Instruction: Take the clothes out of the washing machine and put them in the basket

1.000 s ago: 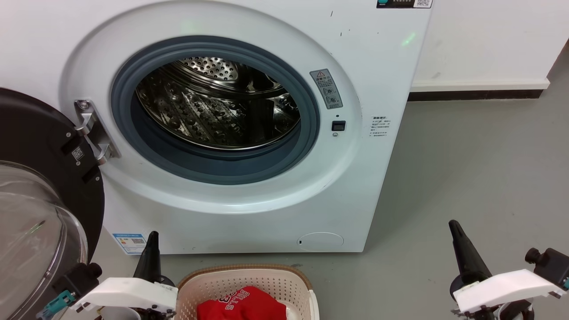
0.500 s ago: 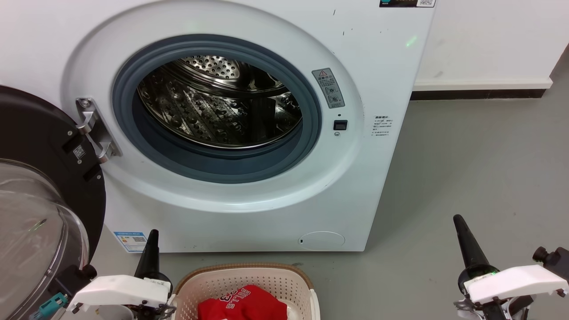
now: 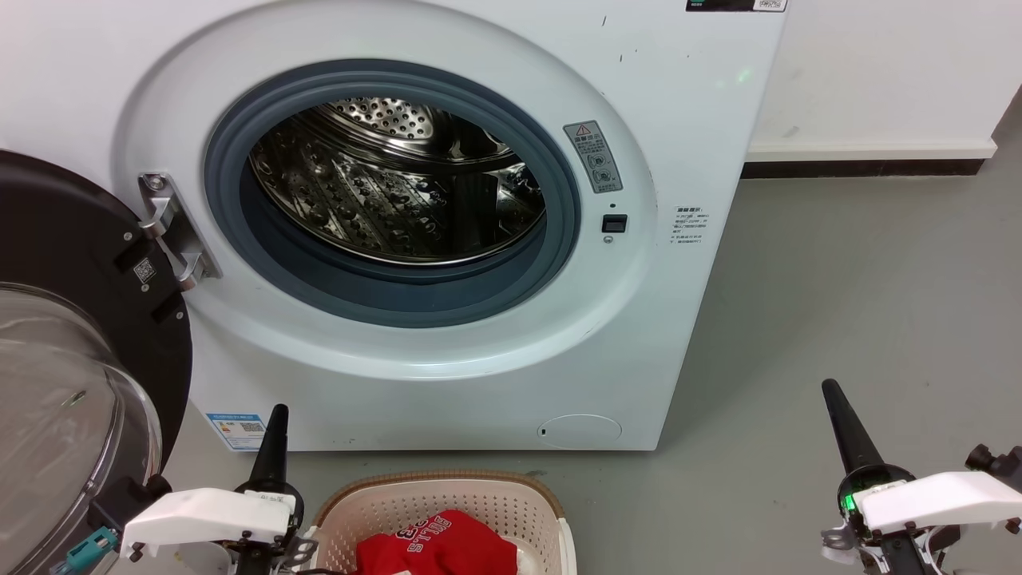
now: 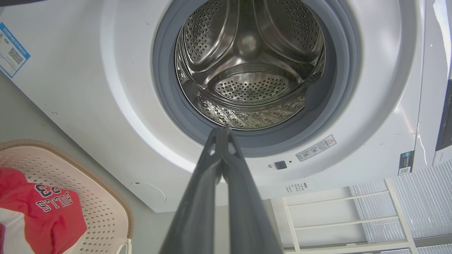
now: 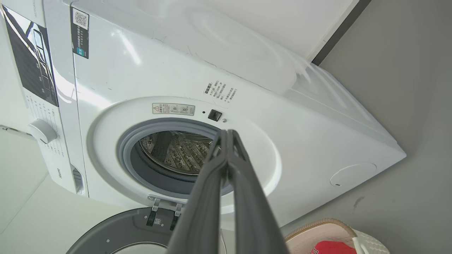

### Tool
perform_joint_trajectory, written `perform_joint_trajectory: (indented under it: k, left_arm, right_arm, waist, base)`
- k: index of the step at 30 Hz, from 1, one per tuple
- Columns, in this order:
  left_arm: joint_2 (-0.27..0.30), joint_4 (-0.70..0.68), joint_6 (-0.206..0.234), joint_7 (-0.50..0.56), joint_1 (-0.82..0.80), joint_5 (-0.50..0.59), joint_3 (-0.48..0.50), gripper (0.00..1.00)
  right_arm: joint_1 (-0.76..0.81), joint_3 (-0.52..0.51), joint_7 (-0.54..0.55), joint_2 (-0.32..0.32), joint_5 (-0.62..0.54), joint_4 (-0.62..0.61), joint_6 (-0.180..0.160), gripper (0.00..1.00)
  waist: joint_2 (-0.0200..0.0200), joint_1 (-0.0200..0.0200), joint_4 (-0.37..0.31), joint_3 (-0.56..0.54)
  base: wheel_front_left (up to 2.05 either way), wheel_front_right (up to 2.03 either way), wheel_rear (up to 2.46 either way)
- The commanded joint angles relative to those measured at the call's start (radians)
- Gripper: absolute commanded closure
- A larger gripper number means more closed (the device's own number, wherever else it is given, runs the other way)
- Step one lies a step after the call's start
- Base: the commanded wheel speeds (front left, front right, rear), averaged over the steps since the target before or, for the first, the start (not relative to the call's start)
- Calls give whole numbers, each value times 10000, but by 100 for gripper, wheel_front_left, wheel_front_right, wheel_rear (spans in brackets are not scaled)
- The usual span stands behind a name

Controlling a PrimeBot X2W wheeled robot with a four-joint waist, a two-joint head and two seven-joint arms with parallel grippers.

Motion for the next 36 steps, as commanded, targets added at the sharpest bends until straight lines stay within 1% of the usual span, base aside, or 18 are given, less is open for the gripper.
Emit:
perform_joint_trajectory:
  k: [1, 11, 36]
  left_arm:
    - [14, -100, -93, 75, -233, -316, 71, 100]
    - [-27, -87, -150, 312, -306, -1258, 156, 100]
    - [-123, -57, -274, 811, -410, -3250, 330, 100]
  right_arm:
    - [-230, -46, 53, -60, 330, 0, 2, 100]
    - [-348, -162, 172, -50, 1309, 153, 2, 100]
    - [-594, -424, 457, 2, 3323, 467, 1, 100]
  waist:
    - [0, 0, 7, 5]
    - [0, 0, 39, 32]
    - [0, 0, 116, 95]
  base:
    - [0, 0, 0]
    - [0, 0, 0]
    - [0, 0, 0]
